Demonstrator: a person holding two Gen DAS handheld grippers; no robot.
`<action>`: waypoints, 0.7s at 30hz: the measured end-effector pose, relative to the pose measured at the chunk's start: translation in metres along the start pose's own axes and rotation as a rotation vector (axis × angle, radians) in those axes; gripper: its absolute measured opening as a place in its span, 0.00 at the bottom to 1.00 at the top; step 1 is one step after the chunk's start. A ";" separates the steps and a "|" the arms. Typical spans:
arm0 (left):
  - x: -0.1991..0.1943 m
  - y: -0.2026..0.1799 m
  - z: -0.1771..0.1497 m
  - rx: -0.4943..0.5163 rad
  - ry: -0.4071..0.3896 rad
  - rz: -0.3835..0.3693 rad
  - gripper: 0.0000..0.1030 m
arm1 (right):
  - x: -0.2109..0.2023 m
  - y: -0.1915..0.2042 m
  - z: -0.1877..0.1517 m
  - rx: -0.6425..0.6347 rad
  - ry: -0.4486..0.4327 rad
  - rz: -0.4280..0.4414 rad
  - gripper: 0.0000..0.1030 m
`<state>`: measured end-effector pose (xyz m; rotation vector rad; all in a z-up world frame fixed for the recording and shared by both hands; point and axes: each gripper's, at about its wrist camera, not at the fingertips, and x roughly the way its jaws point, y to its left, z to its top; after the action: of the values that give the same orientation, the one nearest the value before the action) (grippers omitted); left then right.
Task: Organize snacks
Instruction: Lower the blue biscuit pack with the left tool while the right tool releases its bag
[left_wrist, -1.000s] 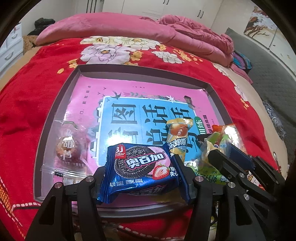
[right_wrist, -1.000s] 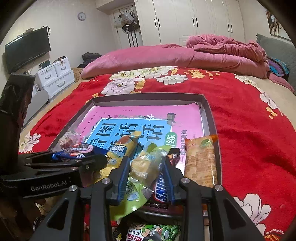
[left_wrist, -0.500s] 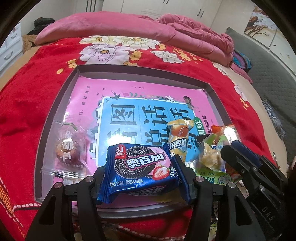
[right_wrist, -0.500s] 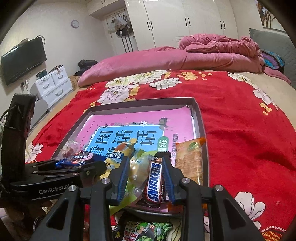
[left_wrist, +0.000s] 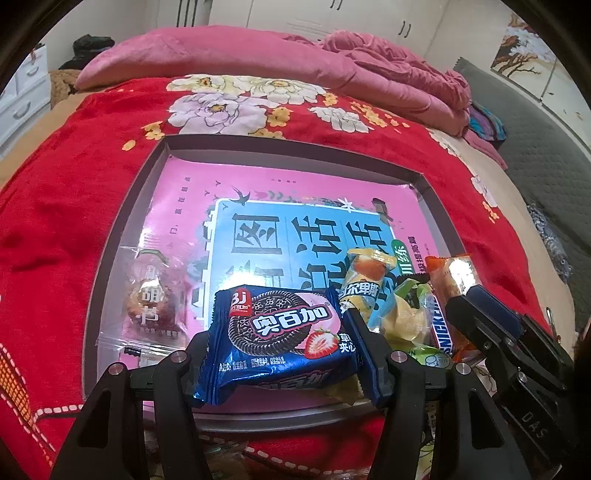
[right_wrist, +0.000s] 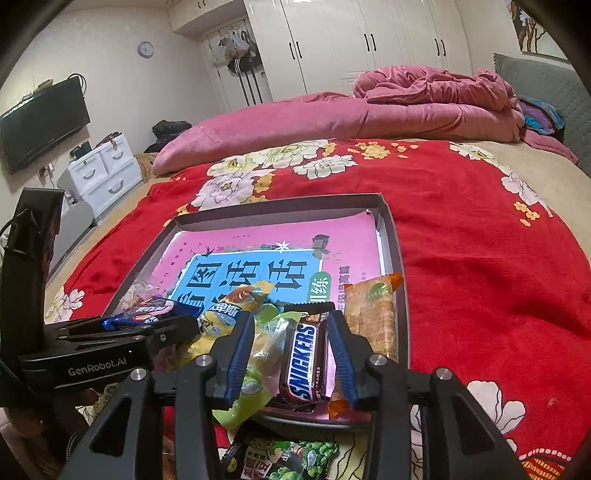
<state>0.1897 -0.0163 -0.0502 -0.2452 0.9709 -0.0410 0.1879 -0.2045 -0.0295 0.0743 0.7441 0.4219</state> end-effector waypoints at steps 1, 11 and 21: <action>-0.001 0.000 0.000 -0.001 0.000 0.000 0.61 | 0.000 0.000 0.000 0.001 0.000 -0.001 0.41; -0.009 0.002 0.003 -0.007 -0.010 0.001 0.61 | -0.002 -0.004 0.002 0.014 -0.007 -0.009 0.44; -0.015 0.005 0.005 -0.008 -0.028 0.011 0.62 | -0.004 -0.005 0.002 0.013 -0.009 -0.010 0.46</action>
<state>0.1845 -0.0086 -0.0365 -0.2466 0.9451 -0.0235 0.1889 -0.2104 -0.0265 0.0841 0.7380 0.4068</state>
